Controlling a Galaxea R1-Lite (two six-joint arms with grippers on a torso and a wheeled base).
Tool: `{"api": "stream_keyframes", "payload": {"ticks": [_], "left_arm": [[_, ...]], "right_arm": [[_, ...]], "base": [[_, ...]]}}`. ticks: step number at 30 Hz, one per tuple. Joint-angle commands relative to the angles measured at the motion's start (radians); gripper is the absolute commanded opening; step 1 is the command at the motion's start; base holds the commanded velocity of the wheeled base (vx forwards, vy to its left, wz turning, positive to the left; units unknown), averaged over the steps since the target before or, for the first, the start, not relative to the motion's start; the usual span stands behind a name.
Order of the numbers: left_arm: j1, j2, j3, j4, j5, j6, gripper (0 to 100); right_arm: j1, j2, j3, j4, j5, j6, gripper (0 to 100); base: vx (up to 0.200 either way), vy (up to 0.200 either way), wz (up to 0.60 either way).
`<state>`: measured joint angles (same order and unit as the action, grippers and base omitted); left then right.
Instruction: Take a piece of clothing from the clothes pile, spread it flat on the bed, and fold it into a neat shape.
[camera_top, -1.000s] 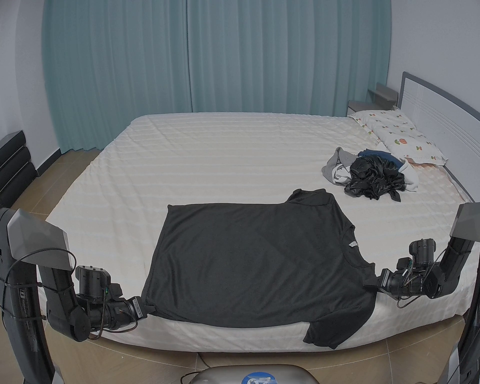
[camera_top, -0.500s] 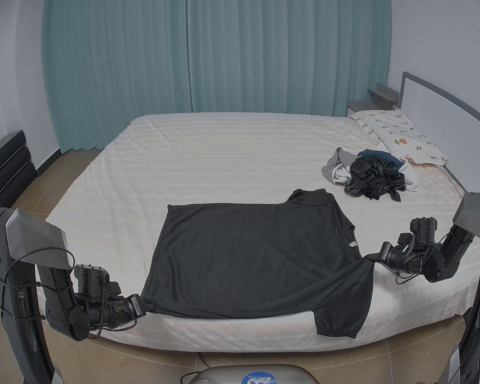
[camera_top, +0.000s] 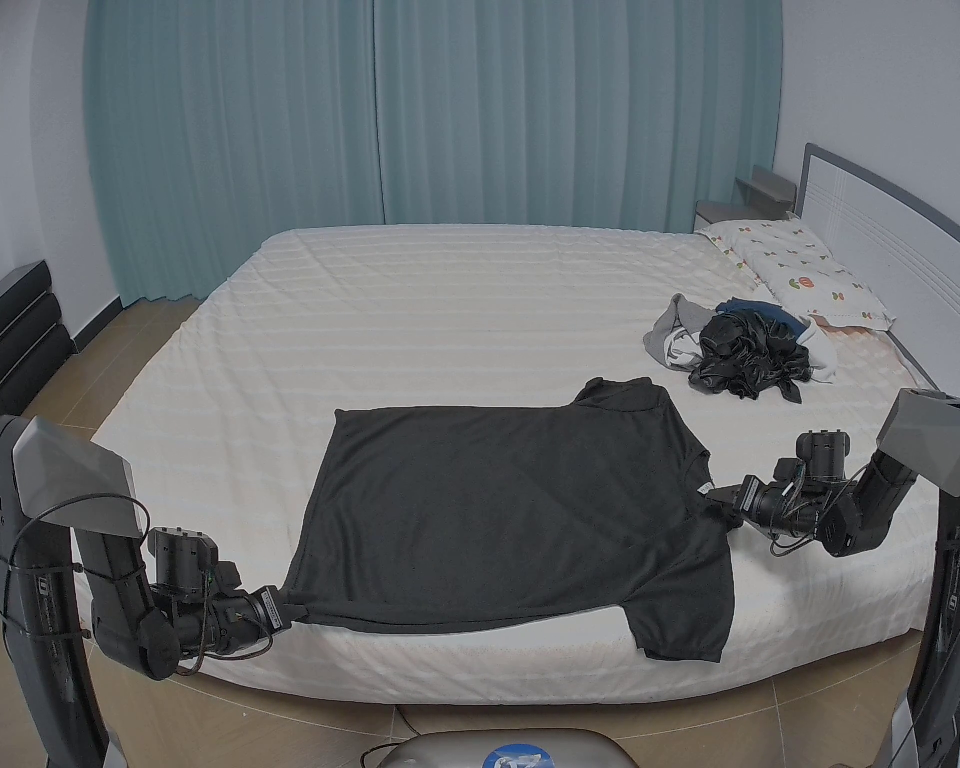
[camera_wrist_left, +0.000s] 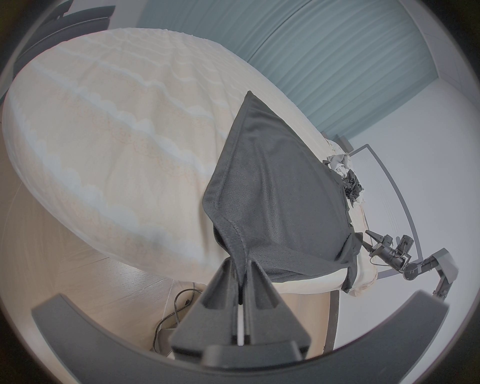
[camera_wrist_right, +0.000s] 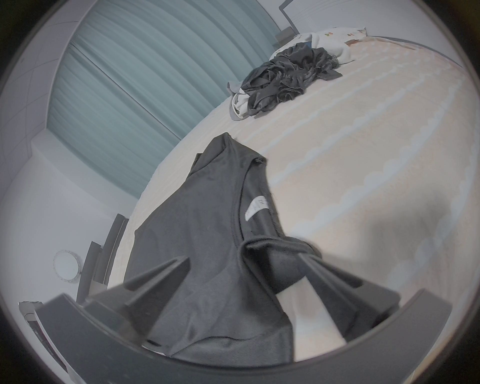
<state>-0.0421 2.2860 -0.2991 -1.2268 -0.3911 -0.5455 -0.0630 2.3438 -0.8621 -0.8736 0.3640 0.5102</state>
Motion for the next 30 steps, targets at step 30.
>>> {"api": "stream_keyframes", "payload": {"ticks": [30], "left_arm": [[-0.001, 0.003, -0.008, 0.000, 0.003, 0.003, 0]], "right_arm": [[0.020, -0.020, 0.373, -0.134, 0.142, -0.202, 100]], "base": [[0.000, 0.000, 0.00]]}}
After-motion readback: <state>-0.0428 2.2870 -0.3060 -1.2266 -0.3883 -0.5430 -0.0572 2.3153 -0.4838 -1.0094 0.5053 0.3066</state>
